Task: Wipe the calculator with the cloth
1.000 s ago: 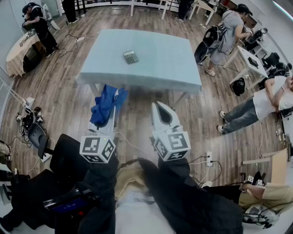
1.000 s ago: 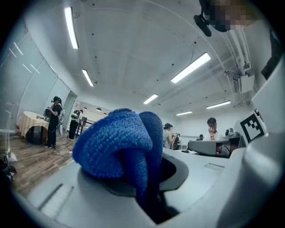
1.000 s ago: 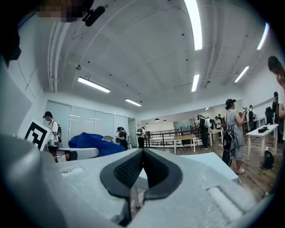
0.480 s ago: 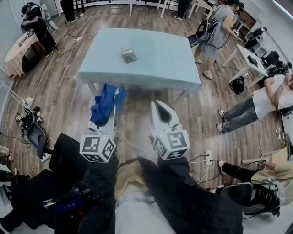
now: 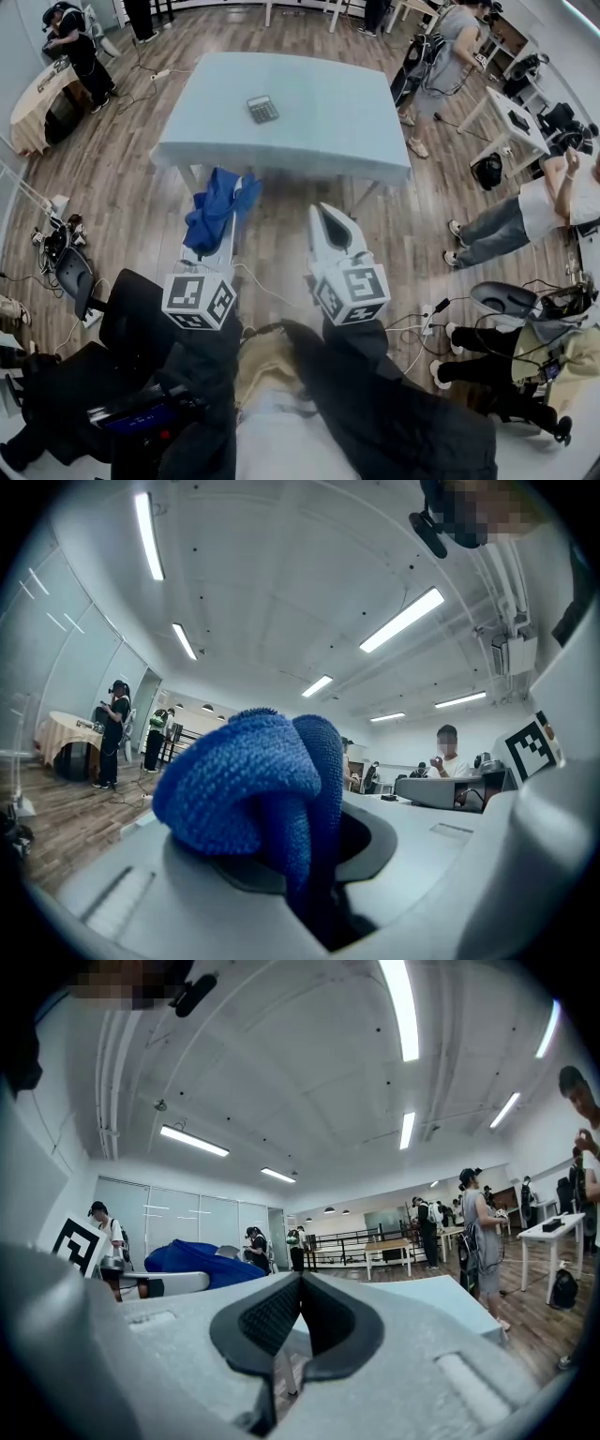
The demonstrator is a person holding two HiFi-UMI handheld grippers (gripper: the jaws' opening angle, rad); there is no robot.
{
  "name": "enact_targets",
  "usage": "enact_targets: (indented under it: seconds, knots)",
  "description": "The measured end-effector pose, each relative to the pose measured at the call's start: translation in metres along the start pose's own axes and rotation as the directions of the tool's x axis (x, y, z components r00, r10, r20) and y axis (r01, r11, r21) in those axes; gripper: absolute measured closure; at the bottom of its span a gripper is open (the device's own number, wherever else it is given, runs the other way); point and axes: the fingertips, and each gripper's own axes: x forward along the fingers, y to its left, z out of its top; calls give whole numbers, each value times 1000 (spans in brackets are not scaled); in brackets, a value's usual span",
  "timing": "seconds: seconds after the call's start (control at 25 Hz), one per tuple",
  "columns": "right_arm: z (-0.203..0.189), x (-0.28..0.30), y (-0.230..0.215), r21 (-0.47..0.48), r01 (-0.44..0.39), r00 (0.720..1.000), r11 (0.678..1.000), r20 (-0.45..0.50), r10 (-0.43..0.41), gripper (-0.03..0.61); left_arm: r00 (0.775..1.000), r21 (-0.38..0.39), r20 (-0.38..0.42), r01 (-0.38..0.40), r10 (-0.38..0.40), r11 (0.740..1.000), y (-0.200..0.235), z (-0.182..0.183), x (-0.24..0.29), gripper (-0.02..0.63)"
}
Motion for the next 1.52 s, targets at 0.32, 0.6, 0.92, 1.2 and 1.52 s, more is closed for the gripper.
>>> enact_targets:
  seconds: [0.32, 0.6, 0.92, 1.2, 1.52]
  knots:
    - [-18, -12, -14, 16, -19, 999, 1000, -46, 20, 580, 999, -9, -26, -21, 20, 1000, -13, -17, 4, 543]
    - [-33, -13, -28, 25, -48, 996, 999, -73, 50, 580, 998, -5, -34, -44, 44, 999, -21, -30, 12, 545]
    - [-47, -6, -37, 44, -54, 993, 998, -104, 58, 580, 997, -5, -56, -54, 54, 999, -20, -39, 22, 545]
    - [-61, 33, -60, 48, -26, 991, 998, -129, 32, 580, 997, -20, -61, -49, 48, 999, 8, -49, 63, 545]
    - [-60, 141, -87, 40, -12, 989, 999, -147, 18, 580, 998, -52, -43, -42, 39, 998, 75, -39, 155, 545]
